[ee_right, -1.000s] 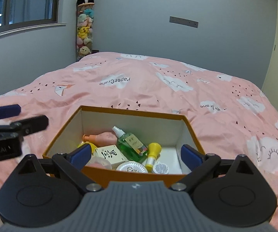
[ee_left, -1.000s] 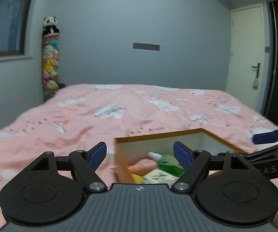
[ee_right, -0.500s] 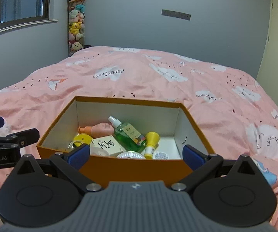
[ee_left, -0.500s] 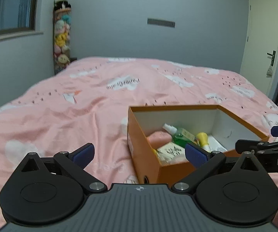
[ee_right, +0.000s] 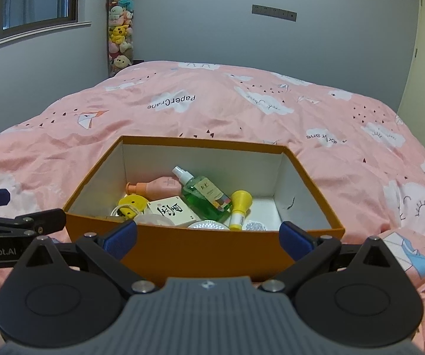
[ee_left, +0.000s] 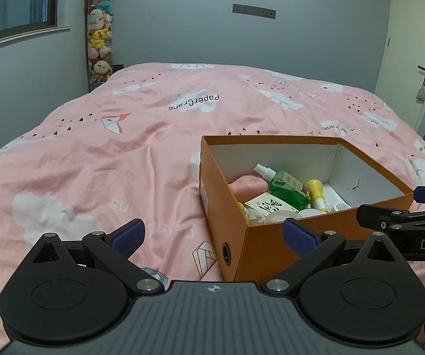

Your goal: Organize rigid objects

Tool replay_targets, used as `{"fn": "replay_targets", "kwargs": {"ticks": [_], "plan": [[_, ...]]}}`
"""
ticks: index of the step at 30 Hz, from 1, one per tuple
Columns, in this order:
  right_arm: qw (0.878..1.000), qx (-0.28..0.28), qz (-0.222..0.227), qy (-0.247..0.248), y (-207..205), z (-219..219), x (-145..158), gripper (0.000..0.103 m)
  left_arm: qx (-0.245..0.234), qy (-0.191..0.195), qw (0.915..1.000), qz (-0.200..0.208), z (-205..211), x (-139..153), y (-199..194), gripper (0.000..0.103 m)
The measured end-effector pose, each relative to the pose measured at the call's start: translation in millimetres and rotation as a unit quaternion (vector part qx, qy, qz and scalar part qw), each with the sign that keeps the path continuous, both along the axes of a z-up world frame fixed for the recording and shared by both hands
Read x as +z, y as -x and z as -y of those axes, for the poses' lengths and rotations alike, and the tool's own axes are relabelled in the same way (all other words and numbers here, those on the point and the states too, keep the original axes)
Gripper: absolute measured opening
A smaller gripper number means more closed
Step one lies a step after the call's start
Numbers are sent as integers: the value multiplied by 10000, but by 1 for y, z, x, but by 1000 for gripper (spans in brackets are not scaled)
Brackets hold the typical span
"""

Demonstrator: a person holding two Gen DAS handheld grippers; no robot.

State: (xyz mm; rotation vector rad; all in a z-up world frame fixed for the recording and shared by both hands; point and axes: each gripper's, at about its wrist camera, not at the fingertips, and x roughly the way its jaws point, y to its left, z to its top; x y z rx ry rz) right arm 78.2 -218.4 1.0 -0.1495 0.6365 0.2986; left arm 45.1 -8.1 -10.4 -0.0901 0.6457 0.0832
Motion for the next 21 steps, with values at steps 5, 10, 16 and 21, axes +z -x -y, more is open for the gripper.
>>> {"fn": "replay_targets", "kwargs": {"ticks": [5, 10, 16, 21], "plan": [[9998, -32, -198, -91, -6, 3, -4, 100, -8, -10, 10000, -66, 1, -1, -1, 103], [9995, -64, -293, -127, -7, 4, -7, 100, -10, 0, 9999, -100, 2, -1, -1, 103], [9995, -63, -287, -124, -7, 4, -7, 100, -9, -46, 9999, -102, 2, -2, -1, 103], [9995, -65, -298, -128, -7, 4, -8, 100, -22, -78, 9999, -114, 4, -1, -1, 103]]}}
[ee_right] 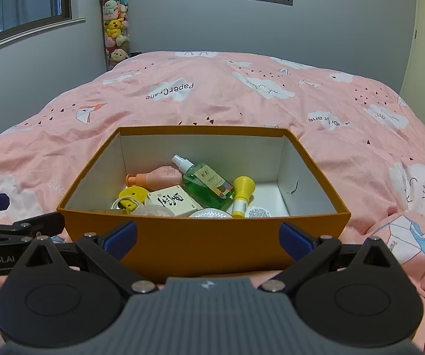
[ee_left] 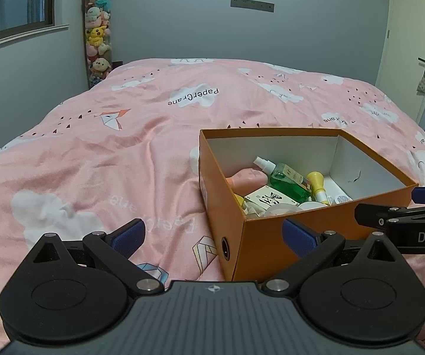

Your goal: Organize rigid objects

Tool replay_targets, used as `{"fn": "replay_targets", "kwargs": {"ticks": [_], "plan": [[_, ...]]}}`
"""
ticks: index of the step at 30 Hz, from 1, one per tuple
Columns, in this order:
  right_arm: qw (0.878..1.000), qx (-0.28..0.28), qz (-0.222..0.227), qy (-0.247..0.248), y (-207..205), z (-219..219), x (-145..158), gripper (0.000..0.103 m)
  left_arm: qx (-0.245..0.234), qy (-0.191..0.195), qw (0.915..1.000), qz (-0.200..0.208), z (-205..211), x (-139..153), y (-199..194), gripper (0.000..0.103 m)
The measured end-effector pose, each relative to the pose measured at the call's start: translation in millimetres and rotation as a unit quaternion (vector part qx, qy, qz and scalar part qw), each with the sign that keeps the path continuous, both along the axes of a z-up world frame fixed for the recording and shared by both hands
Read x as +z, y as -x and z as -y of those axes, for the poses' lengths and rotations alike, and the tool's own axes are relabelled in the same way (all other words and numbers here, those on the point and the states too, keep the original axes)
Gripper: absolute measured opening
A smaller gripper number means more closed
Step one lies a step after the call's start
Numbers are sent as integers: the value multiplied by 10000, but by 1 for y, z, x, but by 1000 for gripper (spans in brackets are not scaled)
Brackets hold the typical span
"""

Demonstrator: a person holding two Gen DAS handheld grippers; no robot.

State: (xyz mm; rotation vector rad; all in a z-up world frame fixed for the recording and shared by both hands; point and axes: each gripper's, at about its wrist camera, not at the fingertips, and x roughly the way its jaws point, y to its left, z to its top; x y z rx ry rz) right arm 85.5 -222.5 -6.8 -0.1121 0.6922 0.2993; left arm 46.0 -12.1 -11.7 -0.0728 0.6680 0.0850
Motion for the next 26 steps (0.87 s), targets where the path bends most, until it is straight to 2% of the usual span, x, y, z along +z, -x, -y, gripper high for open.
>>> {"fn": "replay_targets", "kwargs": {"ticks": [26], "plan": [[10000, -50, -56, -54, -2, 2, -1, 100, -105, -60, 9999, -7, 2, -1, 1, 103]]}}
